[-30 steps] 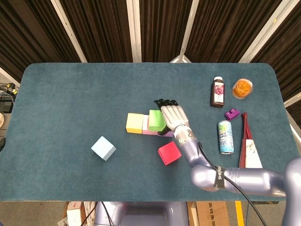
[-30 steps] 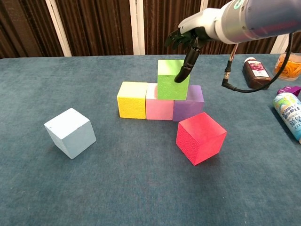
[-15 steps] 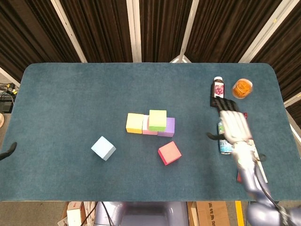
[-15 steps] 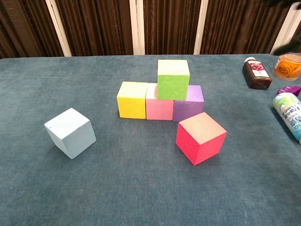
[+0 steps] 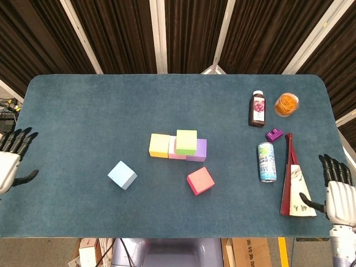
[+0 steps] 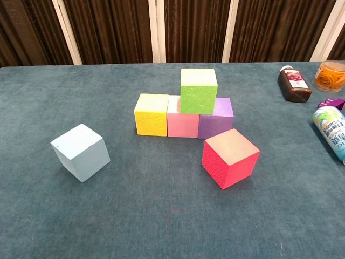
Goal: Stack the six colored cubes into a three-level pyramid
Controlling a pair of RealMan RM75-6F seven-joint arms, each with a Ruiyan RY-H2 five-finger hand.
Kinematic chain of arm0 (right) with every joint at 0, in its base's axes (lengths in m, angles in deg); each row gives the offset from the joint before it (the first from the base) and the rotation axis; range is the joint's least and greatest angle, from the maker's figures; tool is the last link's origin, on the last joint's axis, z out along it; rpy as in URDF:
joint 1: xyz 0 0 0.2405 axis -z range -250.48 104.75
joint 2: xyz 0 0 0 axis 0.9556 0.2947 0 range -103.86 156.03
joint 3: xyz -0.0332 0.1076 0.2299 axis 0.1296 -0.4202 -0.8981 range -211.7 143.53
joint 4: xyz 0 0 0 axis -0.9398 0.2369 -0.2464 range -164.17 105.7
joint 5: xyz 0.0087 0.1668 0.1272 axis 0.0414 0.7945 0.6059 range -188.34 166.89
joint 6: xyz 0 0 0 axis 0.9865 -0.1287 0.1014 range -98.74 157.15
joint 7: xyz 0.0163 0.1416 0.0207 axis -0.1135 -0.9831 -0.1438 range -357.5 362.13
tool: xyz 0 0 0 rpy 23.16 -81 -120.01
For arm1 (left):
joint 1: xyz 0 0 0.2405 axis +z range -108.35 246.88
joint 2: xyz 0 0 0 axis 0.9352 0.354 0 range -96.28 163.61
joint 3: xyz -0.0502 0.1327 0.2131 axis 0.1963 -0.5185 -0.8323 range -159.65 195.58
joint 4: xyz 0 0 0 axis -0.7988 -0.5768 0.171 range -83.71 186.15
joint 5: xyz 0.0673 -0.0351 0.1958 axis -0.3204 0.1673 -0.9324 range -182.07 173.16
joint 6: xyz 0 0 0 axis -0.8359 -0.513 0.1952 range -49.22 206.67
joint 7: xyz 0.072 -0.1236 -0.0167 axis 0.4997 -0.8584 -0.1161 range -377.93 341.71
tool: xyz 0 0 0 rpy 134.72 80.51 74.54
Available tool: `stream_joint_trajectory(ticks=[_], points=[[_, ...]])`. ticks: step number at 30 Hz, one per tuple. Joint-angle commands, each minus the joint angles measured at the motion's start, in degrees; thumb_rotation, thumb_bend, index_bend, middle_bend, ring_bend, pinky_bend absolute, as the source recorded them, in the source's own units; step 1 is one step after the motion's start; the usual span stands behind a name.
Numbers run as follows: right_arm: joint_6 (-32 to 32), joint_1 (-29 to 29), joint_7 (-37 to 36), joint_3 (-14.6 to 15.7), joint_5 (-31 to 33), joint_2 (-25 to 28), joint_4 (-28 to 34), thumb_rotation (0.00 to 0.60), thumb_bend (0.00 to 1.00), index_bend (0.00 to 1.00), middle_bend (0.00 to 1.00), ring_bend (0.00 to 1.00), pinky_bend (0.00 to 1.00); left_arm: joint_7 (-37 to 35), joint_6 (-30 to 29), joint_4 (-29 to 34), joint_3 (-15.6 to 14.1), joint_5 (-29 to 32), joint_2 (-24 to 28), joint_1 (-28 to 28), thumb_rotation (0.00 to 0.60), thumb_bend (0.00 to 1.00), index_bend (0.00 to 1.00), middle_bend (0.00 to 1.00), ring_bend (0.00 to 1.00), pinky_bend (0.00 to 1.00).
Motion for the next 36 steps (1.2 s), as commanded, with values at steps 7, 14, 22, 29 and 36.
stream_joint_trajectory(ticks=[7,14,22,29,36], points=[[-1.80,2.38,-2.72,-3.78,-0.50,-3.94,-6.80,0.600,0.20,0.05,0.08,0.04,0.00,5.31,21.80,10.03,0.49,1.36,7.38,-13.57,0.600,0.24,0.01,0.00,0.00,0.00],[-3.47,2.98,0.10,-5.40,0.59,-5.26,-6.72,0.600,0.20,0.05,0.08,0.04,0.00,12.23,35.30,12.33,1.20,10.20,5.90,-21.81,0.600,0.24,0.00,0.00,0.00,0.00],[-6.34,3.22,2.75,-7.09,1.93,-6.34,-6.69,0.600,0.20,0.05,0.08,0.04,0.00,20.53,40.51,10.39,-0.01,19.10,-0.79,-28.35,0.600,0.24,0.00,0.00,0.00,0.00],[-8.20,3.72,2.65,-8.38,2.82,-6.43,-6.97,0.600,0.20,0.05,0.08,0.04,0.00,23.56,40.65,7.07,-1.94,21.87,-6.80,-31.01,0.600,0.24,0.01,0.00,0.00,0.00],[-10.02,4.11,2.19,-9.40,3.17,-6.28,-6.90,0.600,0.20,0.05,0.08,0.04,0.00,25.76,38.20,7.09,-3.46,22.42,-10.04,-32.03,0.600,0.24,0.05,0.02,0.00,0.00]])
